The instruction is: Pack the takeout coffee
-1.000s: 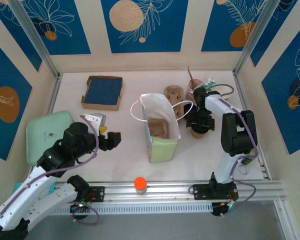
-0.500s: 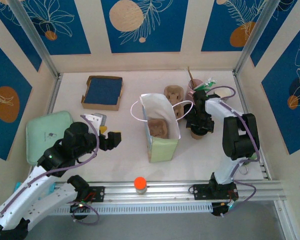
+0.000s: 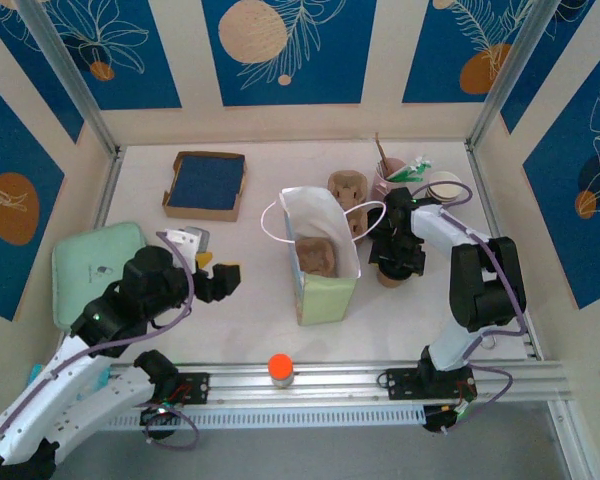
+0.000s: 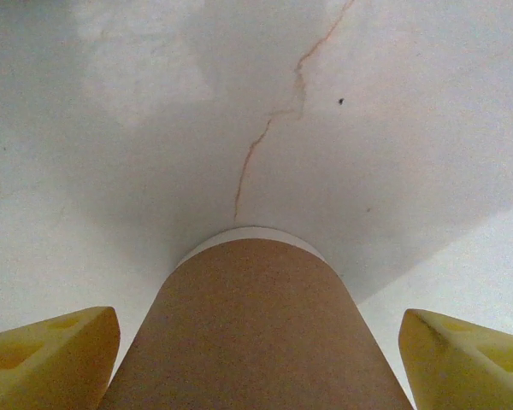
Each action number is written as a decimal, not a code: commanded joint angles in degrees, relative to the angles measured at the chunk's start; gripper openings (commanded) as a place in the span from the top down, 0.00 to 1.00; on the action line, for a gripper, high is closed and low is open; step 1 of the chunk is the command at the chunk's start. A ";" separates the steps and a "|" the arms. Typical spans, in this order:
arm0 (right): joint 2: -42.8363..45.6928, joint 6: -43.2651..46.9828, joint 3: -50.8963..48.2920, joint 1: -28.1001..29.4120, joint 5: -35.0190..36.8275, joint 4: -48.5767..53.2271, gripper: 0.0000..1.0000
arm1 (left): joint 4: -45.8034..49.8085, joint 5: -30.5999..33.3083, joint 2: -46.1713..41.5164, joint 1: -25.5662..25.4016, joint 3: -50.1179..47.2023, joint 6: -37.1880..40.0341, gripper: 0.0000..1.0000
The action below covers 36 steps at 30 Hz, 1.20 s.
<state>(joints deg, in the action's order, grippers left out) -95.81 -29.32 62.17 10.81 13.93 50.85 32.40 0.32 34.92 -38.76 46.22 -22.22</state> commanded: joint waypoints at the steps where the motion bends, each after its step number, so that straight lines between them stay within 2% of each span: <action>1: 0.96 -1.34 0.14 -0.36 -3.85 2.86 0.33 | 0.44 0.99 -1.03 0.12 -0.34 -0.19 0.18; 16: 7.99 -0.24 12.80 0.09 -3.32 16.74 0.40 | -4.51 1.46 0.42 0.16 -4.94 -4.15 0.18; 26: 13.68 1.26 30.91 0.34 -4.87 29.17 0.42 | -17.63 -3.47 9.35 0.11 -14.93 -11.58 0.22; 36: 13.55 2.32 51.62 1.78 -8.50 39.49 0.45 | -27.64 -7.70 25.93 -0.60 -15.66 -11.24 0.27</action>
<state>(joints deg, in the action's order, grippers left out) -82.72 -28.08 109.25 12.01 8.86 84.42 10.13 -4.84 57.87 -38.81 30.57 -33.15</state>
